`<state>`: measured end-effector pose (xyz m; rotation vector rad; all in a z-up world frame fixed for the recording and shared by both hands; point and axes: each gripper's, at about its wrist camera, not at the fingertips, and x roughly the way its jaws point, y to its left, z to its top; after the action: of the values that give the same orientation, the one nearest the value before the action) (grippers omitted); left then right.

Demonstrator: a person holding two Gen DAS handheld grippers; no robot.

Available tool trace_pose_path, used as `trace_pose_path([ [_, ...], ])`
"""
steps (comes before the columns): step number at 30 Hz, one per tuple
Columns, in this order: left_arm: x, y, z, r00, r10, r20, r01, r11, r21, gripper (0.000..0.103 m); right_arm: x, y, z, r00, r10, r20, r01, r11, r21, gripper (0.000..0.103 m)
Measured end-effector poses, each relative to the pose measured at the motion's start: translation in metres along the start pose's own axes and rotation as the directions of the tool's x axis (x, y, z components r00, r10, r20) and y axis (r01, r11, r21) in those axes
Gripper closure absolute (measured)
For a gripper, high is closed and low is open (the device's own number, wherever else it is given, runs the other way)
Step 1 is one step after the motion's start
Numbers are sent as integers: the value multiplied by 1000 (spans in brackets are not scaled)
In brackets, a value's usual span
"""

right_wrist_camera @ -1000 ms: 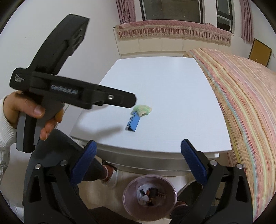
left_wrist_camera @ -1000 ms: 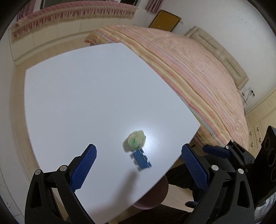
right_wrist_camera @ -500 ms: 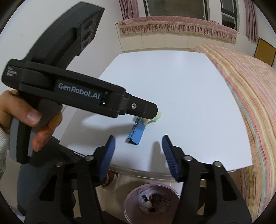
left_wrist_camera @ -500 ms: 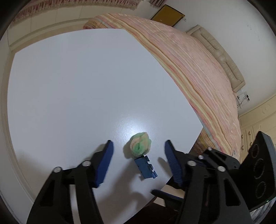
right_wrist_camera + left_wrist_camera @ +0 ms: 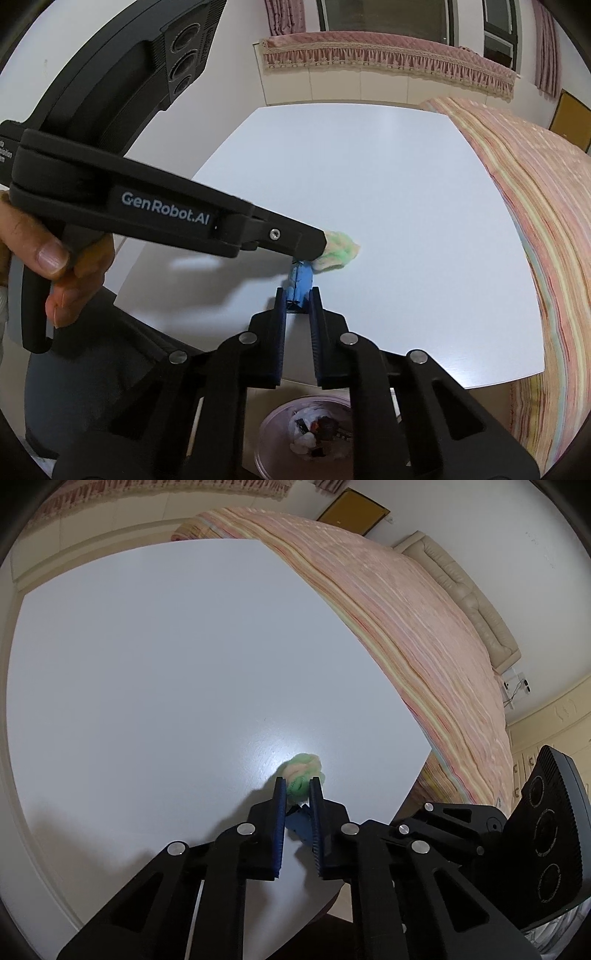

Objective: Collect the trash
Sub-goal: 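Carry the green sponge and blue clip over the pink wastebasket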

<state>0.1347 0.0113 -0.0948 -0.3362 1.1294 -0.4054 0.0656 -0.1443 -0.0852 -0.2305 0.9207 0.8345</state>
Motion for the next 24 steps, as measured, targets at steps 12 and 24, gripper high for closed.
trace_pose_path([
  [12, -20, -12, -5, 995, 65, 74, -67, 997, 24, 93, -25, -11, 3, 1000, -14, 12, 14, 1000, 15, 97],
  [24, -57, -55, -32, 983, 111, 148, -123, 989, 81, 93, -77, -12, 3, 998, -26, 60, 25, 999, 19, 97],
])
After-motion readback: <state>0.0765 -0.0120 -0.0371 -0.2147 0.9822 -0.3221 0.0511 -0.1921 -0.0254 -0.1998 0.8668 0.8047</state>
